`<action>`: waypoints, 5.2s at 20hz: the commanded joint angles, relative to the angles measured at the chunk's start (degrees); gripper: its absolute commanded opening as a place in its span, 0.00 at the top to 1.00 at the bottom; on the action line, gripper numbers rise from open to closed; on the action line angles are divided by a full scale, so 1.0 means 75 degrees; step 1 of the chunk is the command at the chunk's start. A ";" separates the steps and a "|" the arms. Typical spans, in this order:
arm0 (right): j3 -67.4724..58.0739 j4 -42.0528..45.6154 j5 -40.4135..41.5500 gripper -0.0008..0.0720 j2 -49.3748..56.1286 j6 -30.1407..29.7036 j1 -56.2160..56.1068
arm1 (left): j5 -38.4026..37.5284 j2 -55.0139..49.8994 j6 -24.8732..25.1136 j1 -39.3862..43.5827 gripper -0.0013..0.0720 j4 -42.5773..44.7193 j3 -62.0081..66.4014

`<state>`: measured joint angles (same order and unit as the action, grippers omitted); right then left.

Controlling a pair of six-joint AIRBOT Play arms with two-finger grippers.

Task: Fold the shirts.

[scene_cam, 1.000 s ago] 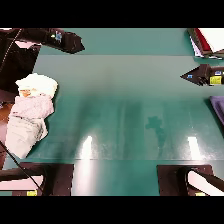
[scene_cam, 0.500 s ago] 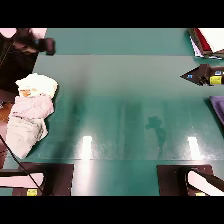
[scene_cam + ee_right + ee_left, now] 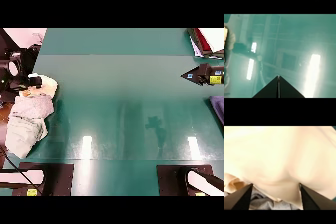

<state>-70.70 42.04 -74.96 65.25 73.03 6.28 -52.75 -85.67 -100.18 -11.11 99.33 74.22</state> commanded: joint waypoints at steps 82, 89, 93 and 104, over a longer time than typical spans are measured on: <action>0.2949 -0.0003 0.2011 0.40 0.2582 -0.0213 -0.3448 | -0.0842 0.1670 0.3815 0.2690 0.95 -0.4264 0.0332; 0.2739 0.0125 0.2830 0.97 0.1306 -0.0396 -0.3031 | -0.0807 0.1923 0.3759 0.2600 0.95 -0.3978 0.0562; 0.1122 0.1067 0.2296 0.97 -0.0300 -0.0303 -0.1766 | -0.0772 0.2786 0.3914 0.2524 0.95 -0.3302 0.2017; -0.2873 0.1215 0.0816 0.97 -0.2043 -0.0318 0.0079 | -0.1495 0.5109 0.4418 0.2527 0.95 -0.3552 0.4395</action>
<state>-85.65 50.63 -63.79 51.57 70.72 4.40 -61.80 -51.27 -67.35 7.90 73.12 104.79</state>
